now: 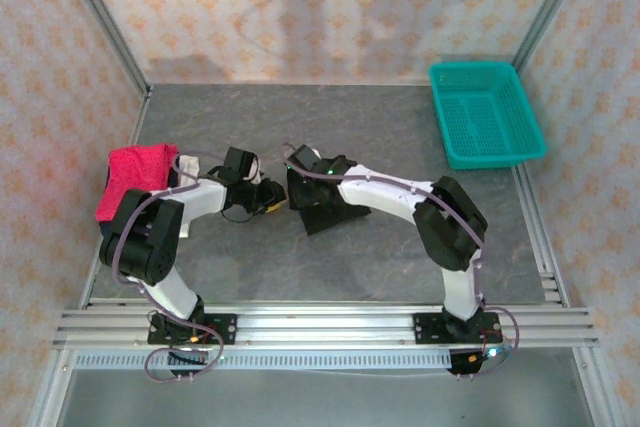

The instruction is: Fold and stack the t-shirts

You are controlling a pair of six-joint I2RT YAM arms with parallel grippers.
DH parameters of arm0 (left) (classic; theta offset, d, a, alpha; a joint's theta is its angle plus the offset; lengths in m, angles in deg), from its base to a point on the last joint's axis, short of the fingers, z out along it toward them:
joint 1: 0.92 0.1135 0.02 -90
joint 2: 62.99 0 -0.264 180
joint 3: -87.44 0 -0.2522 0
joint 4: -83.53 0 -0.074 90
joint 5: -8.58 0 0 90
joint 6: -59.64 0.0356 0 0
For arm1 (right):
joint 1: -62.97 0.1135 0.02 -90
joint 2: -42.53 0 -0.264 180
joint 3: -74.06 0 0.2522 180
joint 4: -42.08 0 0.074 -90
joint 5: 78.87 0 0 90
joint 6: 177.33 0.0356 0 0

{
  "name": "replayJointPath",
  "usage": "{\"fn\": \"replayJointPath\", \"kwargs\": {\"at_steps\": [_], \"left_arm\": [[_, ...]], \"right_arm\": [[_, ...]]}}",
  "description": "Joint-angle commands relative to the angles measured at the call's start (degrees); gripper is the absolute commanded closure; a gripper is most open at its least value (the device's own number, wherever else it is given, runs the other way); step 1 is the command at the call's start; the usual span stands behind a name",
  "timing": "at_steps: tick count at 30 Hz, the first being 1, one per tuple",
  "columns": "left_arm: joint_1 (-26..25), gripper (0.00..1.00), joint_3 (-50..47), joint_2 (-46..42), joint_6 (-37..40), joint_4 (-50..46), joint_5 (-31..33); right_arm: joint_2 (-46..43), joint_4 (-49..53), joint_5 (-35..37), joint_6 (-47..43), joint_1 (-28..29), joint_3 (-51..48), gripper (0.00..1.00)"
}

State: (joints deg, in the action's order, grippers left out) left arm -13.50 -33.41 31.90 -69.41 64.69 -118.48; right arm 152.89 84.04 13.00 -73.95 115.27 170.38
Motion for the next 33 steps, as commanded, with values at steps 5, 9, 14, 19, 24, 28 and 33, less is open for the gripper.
{"fn": "replayJointPath", "kwargs": {"at_steps": [5, 9, 14, 19, 24, 28, 33], "left_arm": [[2.0, 0.72, -2.9, -2.3, -0.1, 0.4, 0.6], [3.0, 0.72, -3.8, -3.0, 0.1, 0.4, 0.4], [3.1, 0.72, -4.1, -3.4, -0.2, 0.9, -0.3], [2.7, 0.72, -4.8, -4.2, -0.5, 3.6, -2.0], [0.2, 0.7, -5.7, -5.2, -1.2, 8.1, -2.5], [-1.7, 0.69, -6.0, -5.7, -1.7, 10.7, -1.8], [-2.3, 0.74, -4.4, -2.7, -2.4, 12.0, -1.8]], "right_arm": [[4.5, 4.8, 12.4, -2.1, 4.1, 3.6, 0.41], [6.1, 5.2, 14.3, -3.5, 4.3, 3.6, 0.43], [8.2, 7.1, 16.3, -4.4, 4.3, 4.9, 0.64], [4.6, 3.2, 13.0, -3.6, 4.3, 2.6, 0.95], [0.5, -1.8, 7.7, -2.3, 3.4, -1.3, 1.0], [-1.5, -4.3, 4.3, -1.2, 2.4, -3.5, 1.0], [-2.1, -6.5, 1.1, -0.2, 1.7, -4.6, 1.0]]}}
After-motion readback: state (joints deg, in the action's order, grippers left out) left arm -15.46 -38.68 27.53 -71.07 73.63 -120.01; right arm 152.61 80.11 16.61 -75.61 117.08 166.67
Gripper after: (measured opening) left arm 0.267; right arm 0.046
